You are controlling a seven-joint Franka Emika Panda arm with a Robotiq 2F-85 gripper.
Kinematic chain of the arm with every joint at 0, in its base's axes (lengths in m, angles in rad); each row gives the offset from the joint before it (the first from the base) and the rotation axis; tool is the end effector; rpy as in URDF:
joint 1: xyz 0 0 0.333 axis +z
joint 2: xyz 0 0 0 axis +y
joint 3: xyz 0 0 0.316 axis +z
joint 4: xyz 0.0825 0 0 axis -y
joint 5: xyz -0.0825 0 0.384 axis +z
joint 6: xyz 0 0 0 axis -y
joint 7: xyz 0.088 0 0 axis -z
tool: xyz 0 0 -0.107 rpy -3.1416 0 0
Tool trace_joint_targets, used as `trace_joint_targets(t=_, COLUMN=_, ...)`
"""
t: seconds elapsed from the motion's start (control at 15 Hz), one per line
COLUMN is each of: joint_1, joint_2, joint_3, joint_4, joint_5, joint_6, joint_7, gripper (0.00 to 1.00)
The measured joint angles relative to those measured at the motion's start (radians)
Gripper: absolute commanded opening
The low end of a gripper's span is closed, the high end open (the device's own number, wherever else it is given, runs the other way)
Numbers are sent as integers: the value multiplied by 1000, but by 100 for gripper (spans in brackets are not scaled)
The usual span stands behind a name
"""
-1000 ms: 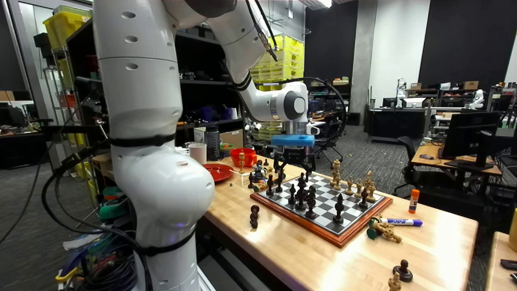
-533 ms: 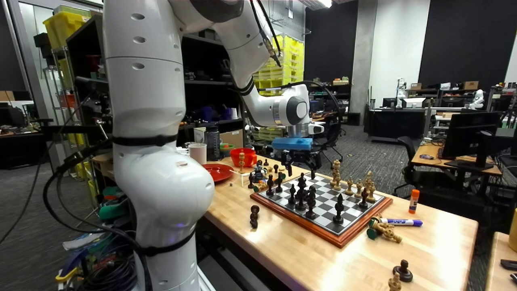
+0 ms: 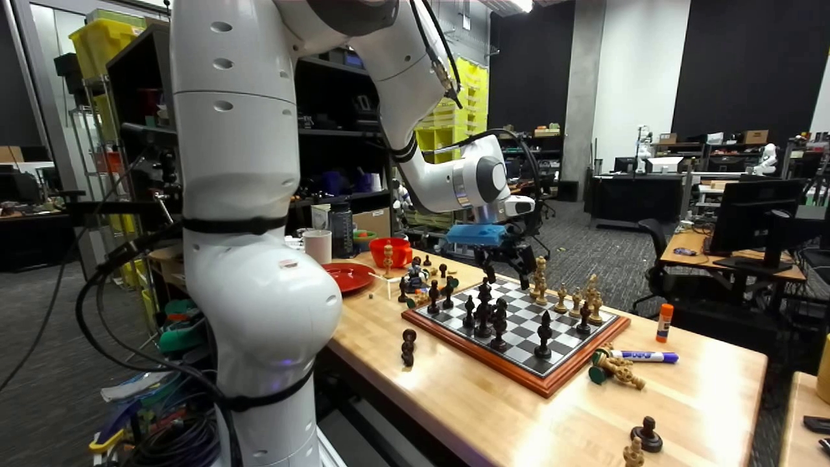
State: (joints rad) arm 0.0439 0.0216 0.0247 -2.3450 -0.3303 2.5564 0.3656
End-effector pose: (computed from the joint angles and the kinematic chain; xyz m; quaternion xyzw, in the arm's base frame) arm 0.5214 0.0405 0.3415 0.9901 -0.0189 0.1135 0.0806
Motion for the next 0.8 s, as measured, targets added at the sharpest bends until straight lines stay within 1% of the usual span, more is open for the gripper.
trace_joint_targets(t=0.2, joint_1=-13, joint_2=8, joint_3=-16, joint_4=-6, joint_5=-51, joint_6=-6, joint_7=99, gripper=100)
trace_joint_targets(t=0.33, joint_1=-17, joint_2=20, joint_3=-23, joint_4=-11, joint_5=-58, joint_6=-13, joint_7=134, gripper=100)
trace_joint_targets(t=0.53, joint_1=-15, joint_2=48, joint_3=-25, joint_4=-13, joint_5=-53, joint_6=-19, joint_7=150, gripper=100)
trace_joint_targets(t=0.8, joint_1=-6, joint_2=50, joint_3=-24, joint_4=-7, joint_5=-17, joint_6=-29, joint_7=149, gripper=100)
